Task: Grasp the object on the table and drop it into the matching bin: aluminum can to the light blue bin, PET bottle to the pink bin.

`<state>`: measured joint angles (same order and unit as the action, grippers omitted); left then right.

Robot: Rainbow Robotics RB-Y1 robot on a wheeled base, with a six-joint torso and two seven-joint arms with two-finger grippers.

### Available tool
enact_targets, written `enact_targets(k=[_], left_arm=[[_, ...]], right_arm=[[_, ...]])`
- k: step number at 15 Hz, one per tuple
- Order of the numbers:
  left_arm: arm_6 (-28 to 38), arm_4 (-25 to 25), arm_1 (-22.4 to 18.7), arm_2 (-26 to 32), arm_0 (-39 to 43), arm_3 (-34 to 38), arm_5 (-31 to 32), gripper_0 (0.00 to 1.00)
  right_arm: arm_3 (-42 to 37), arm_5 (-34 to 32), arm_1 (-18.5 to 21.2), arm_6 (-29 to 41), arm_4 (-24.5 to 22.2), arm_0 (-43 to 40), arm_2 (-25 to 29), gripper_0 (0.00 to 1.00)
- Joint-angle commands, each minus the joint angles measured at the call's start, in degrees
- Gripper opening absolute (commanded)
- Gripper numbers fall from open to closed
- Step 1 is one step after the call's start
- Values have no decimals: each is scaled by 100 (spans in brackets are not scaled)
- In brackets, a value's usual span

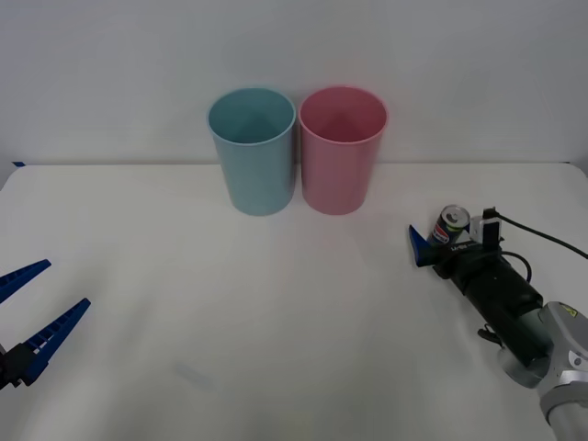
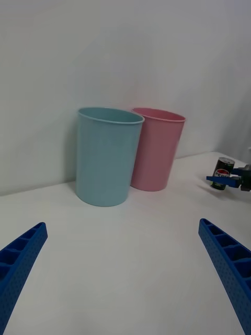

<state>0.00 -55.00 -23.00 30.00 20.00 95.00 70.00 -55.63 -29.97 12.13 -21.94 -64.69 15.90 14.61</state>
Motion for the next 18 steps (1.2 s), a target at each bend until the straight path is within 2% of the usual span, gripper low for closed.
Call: enact_targets(k=[1,2,3,4,13,18], left_arm=[[0,0,0,0,0,0,0,100],[0,0,0,0,0,0,0,100],[0,0,0,0,0,0,0,100],[0,0,0,0,0,0,0,100],[0,0,0,0,0,0,0,100],[0,0,0,0,0,0,0,100]], right_arm=[[-1,9,0,-39,0,9,-11,100],[-1,27,0,-48,0,9,-20,78],[-1,27,0,-65,35,9,-37,12],[-1,44,0,-74,53,18,-46,0],[-88,-61,0,-83,97,1,-64,0],[-1002,-114,79,234,88,-500,-310,0]])
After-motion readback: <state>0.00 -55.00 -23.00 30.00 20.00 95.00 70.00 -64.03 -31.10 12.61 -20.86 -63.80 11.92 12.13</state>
